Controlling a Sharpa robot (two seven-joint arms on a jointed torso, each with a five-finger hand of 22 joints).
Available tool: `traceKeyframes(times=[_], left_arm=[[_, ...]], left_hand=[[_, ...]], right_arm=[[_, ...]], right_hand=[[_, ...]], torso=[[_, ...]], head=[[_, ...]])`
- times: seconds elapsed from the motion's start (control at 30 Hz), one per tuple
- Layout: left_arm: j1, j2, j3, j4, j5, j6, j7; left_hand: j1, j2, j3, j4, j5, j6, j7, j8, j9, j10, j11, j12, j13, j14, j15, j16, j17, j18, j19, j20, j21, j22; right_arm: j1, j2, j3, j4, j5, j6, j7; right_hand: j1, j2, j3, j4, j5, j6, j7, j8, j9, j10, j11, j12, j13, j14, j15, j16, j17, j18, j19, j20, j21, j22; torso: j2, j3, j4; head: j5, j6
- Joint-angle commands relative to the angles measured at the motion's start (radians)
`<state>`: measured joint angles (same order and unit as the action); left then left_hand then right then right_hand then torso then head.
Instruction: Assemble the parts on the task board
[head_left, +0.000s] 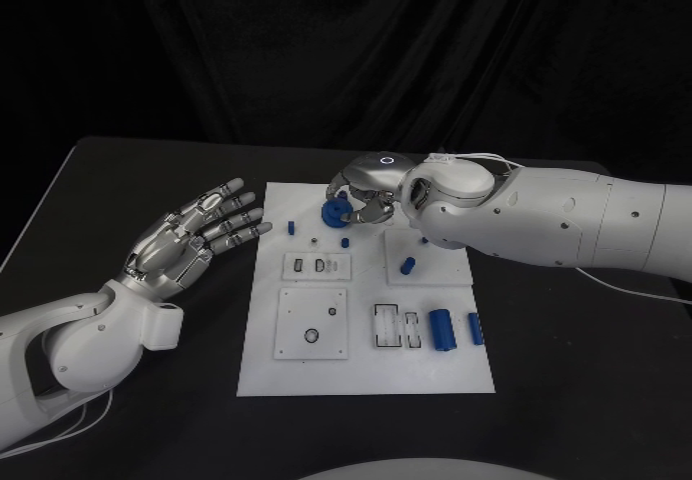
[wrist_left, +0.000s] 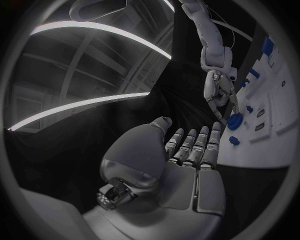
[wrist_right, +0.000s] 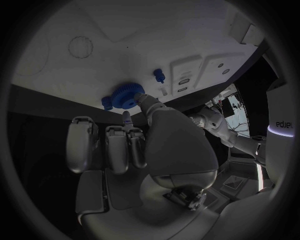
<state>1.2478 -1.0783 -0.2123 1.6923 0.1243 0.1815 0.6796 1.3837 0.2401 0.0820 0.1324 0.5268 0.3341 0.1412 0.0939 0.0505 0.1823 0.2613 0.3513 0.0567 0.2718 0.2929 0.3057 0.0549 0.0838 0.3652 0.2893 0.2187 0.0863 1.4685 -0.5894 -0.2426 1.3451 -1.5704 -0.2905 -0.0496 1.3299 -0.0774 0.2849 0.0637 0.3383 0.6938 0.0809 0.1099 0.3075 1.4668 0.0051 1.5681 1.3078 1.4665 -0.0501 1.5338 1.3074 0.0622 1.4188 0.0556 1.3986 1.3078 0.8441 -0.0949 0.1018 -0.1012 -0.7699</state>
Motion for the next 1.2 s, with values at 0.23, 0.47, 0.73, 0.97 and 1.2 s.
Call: traceKeyframes(times=[0.23, 0.47, 0.73, 0.97, 1.2], left_arm=[[-0.001, 0.002, 0.001, -0.002, 0.002, 0.017, 0.097], [-0.001, 0.002, 0.001, -0.004, 0.002, 0.018, 0.096], [-0.001, -0.005, 0.001, -0.002, 0.002, 0.015, 0.097], [-0.001, -0.002, 0.001, -0.004, 0.002, 0.019, 0.096], [-0.002, -0.001, 0.001, -0.007, 0.002, 0.020, 0.096]], left_hand=[[-0.009, 0.004, 0.003, 0.000, 0.002, -0.002, 0.006, -0.006, 0.000, 0.001, 0.005, 0.004, 0.001, -0.001, 0.000, 0.004, 0.002, -0.016, -0.008, 0.002, -0.005, -0.001], [-0.009, 0.004, 0.003, 0.000, 0.002, -0.002, 0.006, -0.006, 0.000, 0.001, 0.005, 0.004, 0.001, -0.001, 0.000, 0.004, 0.002, -0.016, -0.008, 0.002, -0.005, -0.001], [-0.012, 0.003, 0.007, -0.001, 0.001, -0.002, 0.006, -0.007, 0.000, 0.001, 0.005, 0.005, 0.001, 0.000, 0.000, 0.005, 0.002, -0.016, -0.008, 0.002, -0.005, -0.001], [-0.013, 0.003, 0.007, -0.002, 0.001, -0.002, 0.006, -0.007, 0.000, 0.001, 0.005, 0.005, 0.001, 0.000, 0.000, 0.006, 0.002, -0.016, -0.008, 0.002, -0.005, -0.001], [-0.013, 0.003, 0.007, -0.002, 0.001, -0.002, 0.006, -0.007, 0.000, 0.001, 0.005, 0.005, 0.001, 0.000, 0.000, 0.006, 0.002, -0.016, -0.008, 0.002, -0.005, -0.001]], right_arm=[[-0.002, 0.002, 0.001, -0.005, -0.007, 0.018, -0.021], [-0.002, -0.008, 0.001, -0.002, -0.007, -0.003, -0.020], [-0.002, -0.039, 0.001, 0.011, -0.007, -0.003, -0.017], [-0.005, -0.051, 0.001, 0.018, 0.007, 0.026, -0.015], [-0.007, -0.059, 0.001, 0.020, 0.012, 0.031, -0.011]], right_hand=[[-0.010, 0.000, -0.016, 0.007, -0.100, -0.161, -0.007, -0.056, -0.092, 0.073, -0.014, -0.010, 0.236, 0.073, -0.014, -0.015, 0.199, 0.007, -0.018, -0.007, -0.025, 0.059], [-0.009, 0.001, -0.020, 0.007, -0.110, -0.150, -0.001, -0.052, -0.093, 0.070, -0.012, -0.011, 0.233, 0.072, -0.013, -0.017, 0.197, 0.007, -0.019, -0.007, -0.028, 0.059], [-0.013, 0.011, -0.032, 0.015, -0.105, 0.019, 0.017, -0.009, -0.063, 0.077, 0.003, -0.008, 0.239, 0.075, -0.002, -0.014, 0.201, 0.005, -0.012, 0.002, -0.026, 0.066], [-0.024, 0.020, -0.042, 0.030, -0.109, 0.127, 0.030, 0.031, -0.057, 0.082, 0.014, -0.006, 0.244, 0.076, 0.008, -0.012, 0.205, 0.005, -0.009, 0.011, -0.027, 0.071], [-0.026, 0.031, -0.047, 0.037, -0.109, 0.264, 0.023, 0.082, -0.032, 0.084, 0.015, -0.006, 0.245, 0.076, 0.010, -0.013, 0.205, 0.005, -0.007, 0.015, -0.029, 0.074]], torso=[[-0.001, -0.0002, 0.0014], [0.000, 0.0002, 0.0005], [0.000, 0.0002, 0.0005], [0.000, 0.0001, 0.0014], [0.000, 0.0011, -0.0019]], head=[[0.001, -0.002], [0.004, -0.005], [0.005, -0.005], [0.002, -0.005], [0.005, -0.011]])
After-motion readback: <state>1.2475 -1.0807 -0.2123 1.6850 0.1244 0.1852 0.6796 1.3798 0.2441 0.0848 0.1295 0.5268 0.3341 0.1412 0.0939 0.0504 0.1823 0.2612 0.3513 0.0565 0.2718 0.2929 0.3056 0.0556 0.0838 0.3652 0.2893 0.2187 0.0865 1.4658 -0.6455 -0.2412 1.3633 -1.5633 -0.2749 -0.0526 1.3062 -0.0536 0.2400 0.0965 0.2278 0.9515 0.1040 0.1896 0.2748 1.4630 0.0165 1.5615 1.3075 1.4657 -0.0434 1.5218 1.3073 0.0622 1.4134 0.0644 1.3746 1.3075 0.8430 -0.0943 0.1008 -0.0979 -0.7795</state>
